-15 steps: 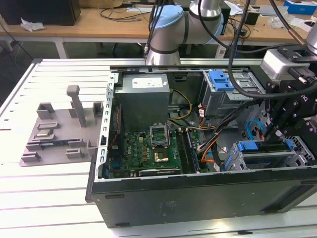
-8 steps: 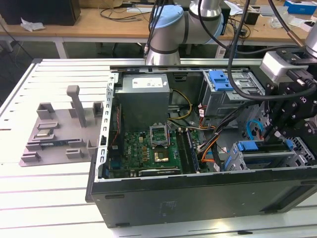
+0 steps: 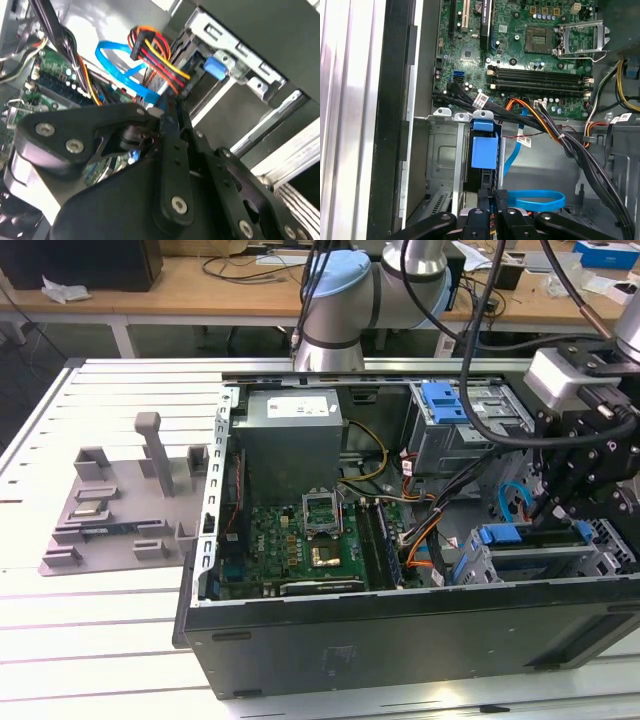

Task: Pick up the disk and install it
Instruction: 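Insert the second disk wire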

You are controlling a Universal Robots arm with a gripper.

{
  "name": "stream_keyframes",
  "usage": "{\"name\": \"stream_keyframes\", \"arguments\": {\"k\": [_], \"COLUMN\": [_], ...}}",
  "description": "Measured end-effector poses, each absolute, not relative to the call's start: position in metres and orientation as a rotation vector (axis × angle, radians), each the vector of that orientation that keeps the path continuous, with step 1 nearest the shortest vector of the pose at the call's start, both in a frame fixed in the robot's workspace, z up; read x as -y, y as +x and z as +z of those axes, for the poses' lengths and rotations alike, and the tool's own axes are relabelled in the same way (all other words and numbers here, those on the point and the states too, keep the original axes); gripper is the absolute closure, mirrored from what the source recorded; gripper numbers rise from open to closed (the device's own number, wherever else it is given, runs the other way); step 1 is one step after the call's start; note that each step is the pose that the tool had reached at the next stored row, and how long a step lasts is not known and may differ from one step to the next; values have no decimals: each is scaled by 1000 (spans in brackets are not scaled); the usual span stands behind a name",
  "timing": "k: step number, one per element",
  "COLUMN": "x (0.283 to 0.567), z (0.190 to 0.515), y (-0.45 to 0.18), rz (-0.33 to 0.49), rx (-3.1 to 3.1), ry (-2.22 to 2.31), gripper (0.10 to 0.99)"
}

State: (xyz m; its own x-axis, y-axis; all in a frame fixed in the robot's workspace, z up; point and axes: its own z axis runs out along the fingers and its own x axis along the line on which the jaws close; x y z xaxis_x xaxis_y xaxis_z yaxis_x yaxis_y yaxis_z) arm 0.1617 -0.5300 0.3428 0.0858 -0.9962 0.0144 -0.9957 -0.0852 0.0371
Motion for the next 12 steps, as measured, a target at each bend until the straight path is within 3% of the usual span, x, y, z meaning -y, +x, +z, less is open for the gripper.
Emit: {"name": "stream_keyframes", "arguments": {"k": [10,11,12], "x": [532,532,532], "z": [338,338,338], "y": [162,162,162], "rz": [-22,-22,-21], "rx": [2099,2099,2098], "ry": [2287,2287,2287], "gripper": [914,851,851]}}
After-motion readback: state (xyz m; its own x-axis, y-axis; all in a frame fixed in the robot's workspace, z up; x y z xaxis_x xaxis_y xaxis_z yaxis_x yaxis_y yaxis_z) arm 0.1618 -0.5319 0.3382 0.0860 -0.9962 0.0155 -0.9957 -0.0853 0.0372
